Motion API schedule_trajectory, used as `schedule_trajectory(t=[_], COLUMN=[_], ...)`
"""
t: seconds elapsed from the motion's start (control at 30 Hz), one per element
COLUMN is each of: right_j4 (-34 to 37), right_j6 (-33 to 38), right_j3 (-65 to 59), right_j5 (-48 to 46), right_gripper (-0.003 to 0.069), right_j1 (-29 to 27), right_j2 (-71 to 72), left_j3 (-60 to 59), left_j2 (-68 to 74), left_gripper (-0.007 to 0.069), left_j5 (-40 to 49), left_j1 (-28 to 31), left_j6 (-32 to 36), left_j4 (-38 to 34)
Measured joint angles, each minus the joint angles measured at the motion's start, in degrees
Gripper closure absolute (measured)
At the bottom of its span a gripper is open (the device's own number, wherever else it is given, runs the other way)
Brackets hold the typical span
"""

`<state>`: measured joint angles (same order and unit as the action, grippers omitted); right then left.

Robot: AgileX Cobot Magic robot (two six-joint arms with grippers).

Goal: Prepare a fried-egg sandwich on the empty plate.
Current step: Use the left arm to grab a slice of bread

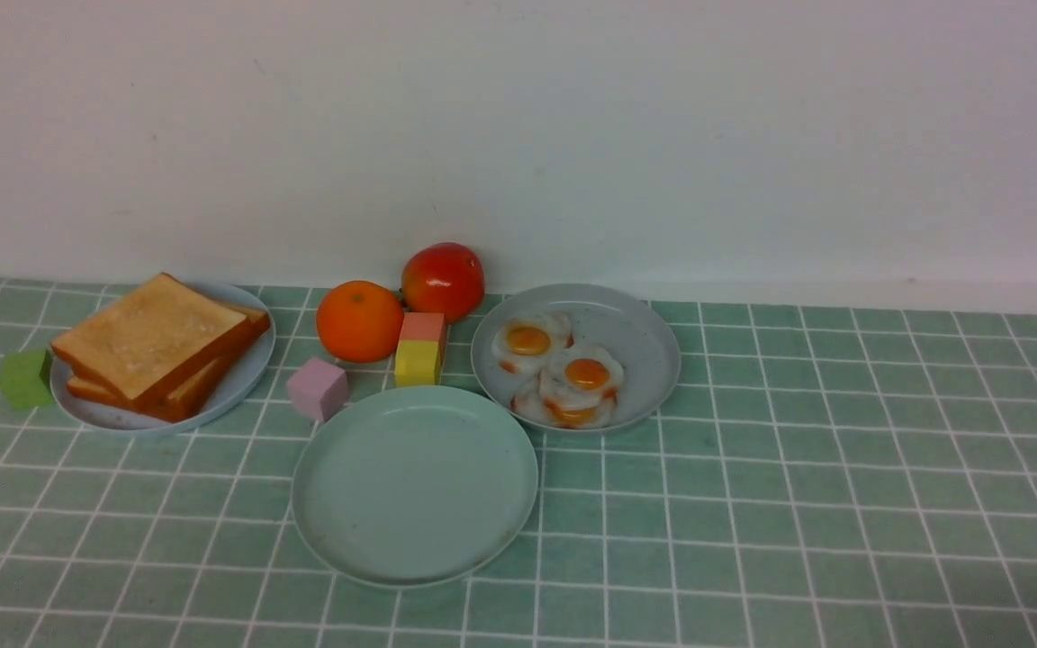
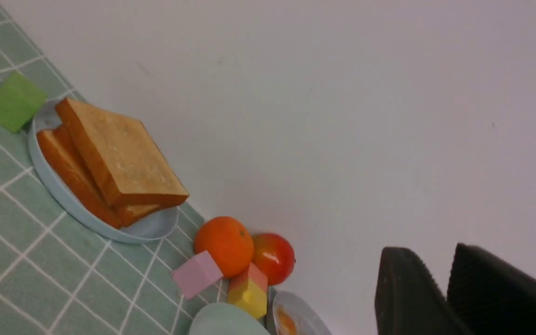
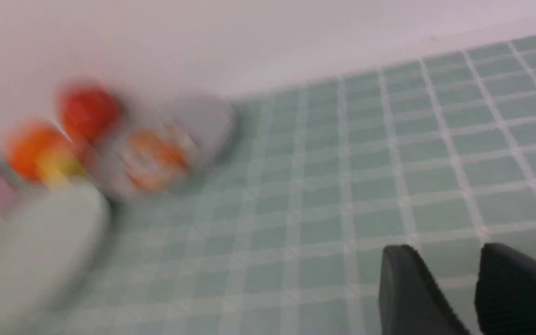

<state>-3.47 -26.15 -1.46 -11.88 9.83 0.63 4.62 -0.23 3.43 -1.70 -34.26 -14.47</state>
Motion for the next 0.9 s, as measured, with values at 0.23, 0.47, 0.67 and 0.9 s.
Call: schedule_trajectory(t=[0.23, 0.47, 0.67, 0.9], right_j4=[4.84, 1.18, -0.42, -0.37], right_j6=[-10.55, -14.08, 2.63, 16.96], right_j3=[0.00, 11.42, 32.61, 50.58], right_j5=[13.57, -3.91, -27.77, -43.75], right_gripper=[0.0419, 0.0547, 0.0651, 0.0657], right_j1=[0.00, 4.00, 13.68, 21.74], right_j2=[0.00, -5.96, -20.24, -33.84], left_j3=[17.62, 30.09, 37.63, 50.72], left_j2=[16.43, 39.61, 57.04, 80.38], left_gripper=[0.0461, 0.0461, 0.0461, 0.0459], left_j5=[22.41, 34.30, 31.47, 29.82], left_j1=[0.00, 0.00, 0.00, 0.00], left_j6=[15.96, 29.28, 37.62, 45.13], left_j4=[4.34, 0.17, 0.29, 5.70])
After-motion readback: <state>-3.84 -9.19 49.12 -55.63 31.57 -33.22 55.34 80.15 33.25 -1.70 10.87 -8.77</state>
